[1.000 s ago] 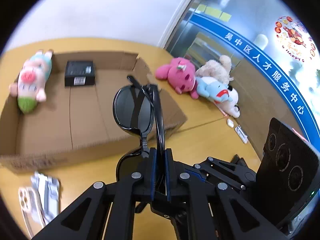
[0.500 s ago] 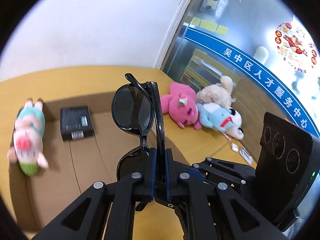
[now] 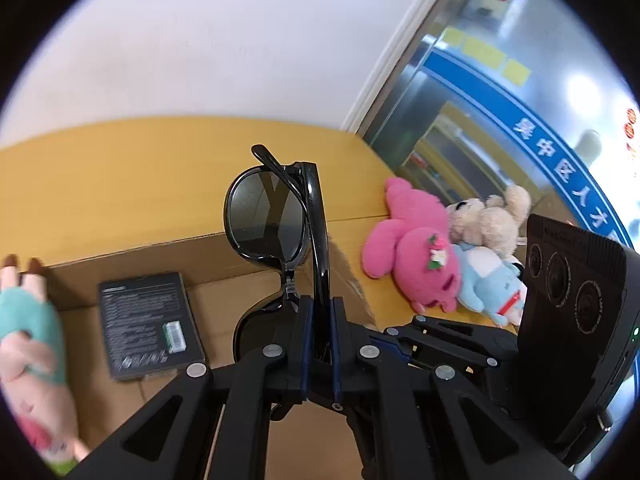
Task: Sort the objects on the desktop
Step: 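Carry the sunglasses over the cardboard box and lower them inside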
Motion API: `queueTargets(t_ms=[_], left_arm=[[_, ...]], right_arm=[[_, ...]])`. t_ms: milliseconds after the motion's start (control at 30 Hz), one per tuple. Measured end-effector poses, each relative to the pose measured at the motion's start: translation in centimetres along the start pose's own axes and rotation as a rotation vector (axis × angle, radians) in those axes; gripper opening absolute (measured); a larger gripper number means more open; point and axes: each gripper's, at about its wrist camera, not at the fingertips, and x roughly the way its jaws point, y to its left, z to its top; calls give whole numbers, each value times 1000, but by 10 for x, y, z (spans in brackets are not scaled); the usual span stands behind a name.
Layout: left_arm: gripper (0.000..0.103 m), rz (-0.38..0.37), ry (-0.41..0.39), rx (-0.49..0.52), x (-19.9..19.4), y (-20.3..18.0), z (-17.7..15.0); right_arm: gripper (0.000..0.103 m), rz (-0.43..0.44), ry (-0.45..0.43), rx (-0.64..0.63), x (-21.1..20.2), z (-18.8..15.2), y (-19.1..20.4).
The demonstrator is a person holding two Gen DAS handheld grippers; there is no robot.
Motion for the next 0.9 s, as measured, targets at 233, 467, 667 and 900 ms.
queueTargets(t_ms=[233,467,667,900], left_arm=[[7,-29,158,-105,87,37,-1],[7,-51,249,-191,129,56,-16],[8,-60,274,-212,126,59,-15],[8,-26,264,-165,107,46,-16]], right_arm=[[24,-18,144,154,66,-7,-64],[20,-95,292,236,110,-28,-104],[20,-114,301,244,110,-32,-103],[20,-110,307,279,104,-39,-100]])
